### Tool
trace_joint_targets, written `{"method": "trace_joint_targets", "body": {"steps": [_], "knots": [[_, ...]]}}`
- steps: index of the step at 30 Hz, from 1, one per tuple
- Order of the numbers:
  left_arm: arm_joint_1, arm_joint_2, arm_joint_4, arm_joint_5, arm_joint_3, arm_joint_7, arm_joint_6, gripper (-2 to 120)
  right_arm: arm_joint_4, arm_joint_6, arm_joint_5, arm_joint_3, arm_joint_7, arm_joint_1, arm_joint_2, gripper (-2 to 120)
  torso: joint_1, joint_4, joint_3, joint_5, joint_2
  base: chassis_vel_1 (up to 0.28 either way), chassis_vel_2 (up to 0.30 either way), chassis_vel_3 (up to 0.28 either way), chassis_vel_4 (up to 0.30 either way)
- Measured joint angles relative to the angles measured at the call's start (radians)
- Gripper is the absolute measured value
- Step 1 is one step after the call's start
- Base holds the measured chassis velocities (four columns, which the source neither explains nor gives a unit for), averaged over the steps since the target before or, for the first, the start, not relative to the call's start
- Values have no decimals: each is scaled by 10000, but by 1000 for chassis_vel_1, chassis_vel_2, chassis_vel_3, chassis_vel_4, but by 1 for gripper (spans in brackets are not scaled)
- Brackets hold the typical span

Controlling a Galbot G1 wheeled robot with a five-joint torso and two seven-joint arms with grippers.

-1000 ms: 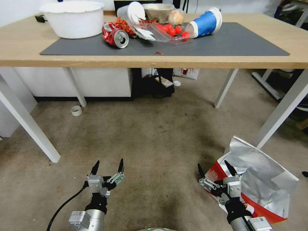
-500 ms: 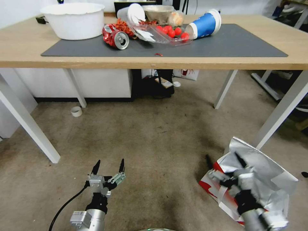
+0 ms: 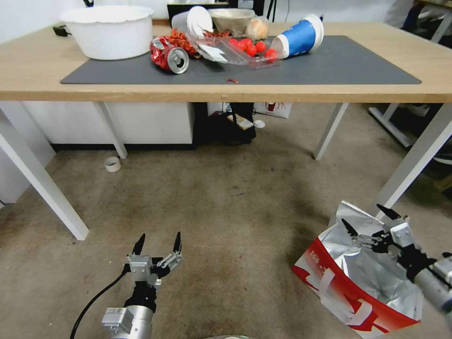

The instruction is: Pick up the food delivery bag from the floor and place it on the table.

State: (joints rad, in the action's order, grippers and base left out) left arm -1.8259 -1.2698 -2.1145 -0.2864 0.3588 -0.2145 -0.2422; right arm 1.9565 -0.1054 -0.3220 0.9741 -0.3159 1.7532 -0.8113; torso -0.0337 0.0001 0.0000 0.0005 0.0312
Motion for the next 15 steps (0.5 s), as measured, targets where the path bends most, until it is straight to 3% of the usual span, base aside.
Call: {"method": "trace_joint_targets", "body": {"steps": [2,7,15], "knots": [[-11,-70,0,23,-2,-9,23,100,-864,8,-113,-213,-156,-430,751,100,0,1,0,-1,3,0,0,0,0],[-23,-167,-8,50,32,-5,61,100,-2277,154,0,-704,-477,-1197,1677,100,0,-1,0,-4,7,0,0,0,0],[7,-274,45,123,54,-9,121,100,-3481,219,167,-1983,-1048,-2305,2339,100,-1,-2,0,-3,12,0,0,0,0]]}}
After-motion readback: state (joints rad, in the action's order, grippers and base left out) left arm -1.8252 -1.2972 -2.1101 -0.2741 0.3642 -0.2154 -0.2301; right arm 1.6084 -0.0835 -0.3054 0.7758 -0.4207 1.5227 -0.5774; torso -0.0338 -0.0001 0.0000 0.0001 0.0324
